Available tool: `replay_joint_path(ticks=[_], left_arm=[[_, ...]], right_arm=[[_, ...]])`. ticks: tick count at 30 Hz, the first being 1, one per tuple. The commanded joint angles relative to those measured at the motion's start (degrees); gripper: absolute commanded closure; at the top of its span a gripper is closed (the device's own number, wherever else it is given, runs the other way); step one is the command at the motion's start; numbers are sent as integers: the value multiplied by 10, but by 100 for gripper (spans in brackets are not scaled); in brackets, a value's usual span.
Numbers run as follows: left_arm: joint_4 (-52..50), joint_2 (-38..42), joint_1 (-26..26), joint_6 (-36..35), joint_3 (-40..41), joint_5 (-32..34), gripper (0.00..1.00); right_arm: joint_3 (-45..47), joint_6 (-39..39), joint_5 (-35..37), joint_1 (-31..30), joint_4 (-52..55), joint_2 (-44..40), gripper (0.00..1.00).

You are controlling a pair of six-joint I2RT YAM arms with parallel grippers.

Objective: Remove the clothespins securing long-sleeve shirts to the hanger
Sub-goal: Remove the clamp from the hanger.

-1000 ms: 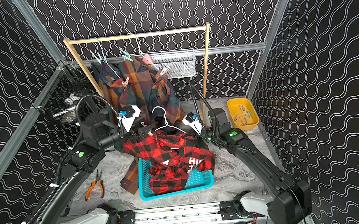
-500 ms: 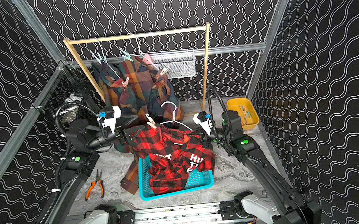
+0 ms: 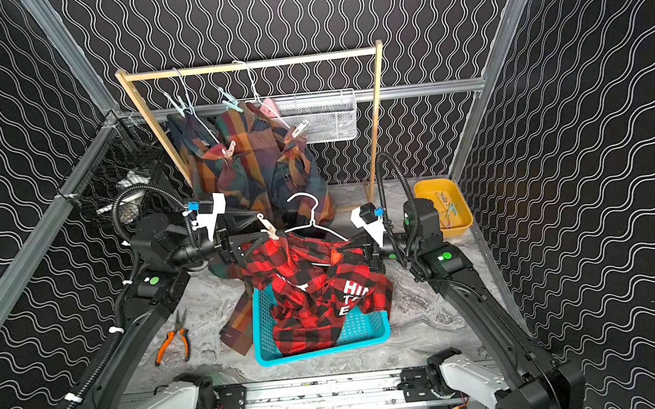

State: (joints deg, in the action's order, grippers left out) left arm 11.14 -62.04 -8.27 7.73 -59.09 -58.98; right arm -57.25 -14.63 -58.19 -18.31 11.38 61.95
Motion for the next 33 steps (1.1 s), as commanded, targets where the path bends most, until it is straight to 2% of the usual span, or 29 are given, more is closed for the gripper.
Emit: replay_joint_path(ticks=[1,6,9,12,24,29,33], left_arm=[[50,-8,1,23,0,-25,26],[87,-25,1,50,-1,-44,30],[102,-30,1,61,1,-52,35],[107,-31,0,63,1,-60,44],[76,-30,-10,39,-8,-73,100],[0,-25,-10,-8,-33,-50,100],[-34,-15,-10,-35,-49,-30,100]], right_arm=[[-6,-12,-30,-4,-20,4,100],[-16,-22,-43,-8,1,14,100],[-19,-23,-49,-12,5,19,100],[-20,-23,-54,-12,4,24,100],[-30,-22,-56,-19,20,37,100],[-43,-9,-18,-18,50,49,100],[-30,10,-15,-18,35,47,100]])
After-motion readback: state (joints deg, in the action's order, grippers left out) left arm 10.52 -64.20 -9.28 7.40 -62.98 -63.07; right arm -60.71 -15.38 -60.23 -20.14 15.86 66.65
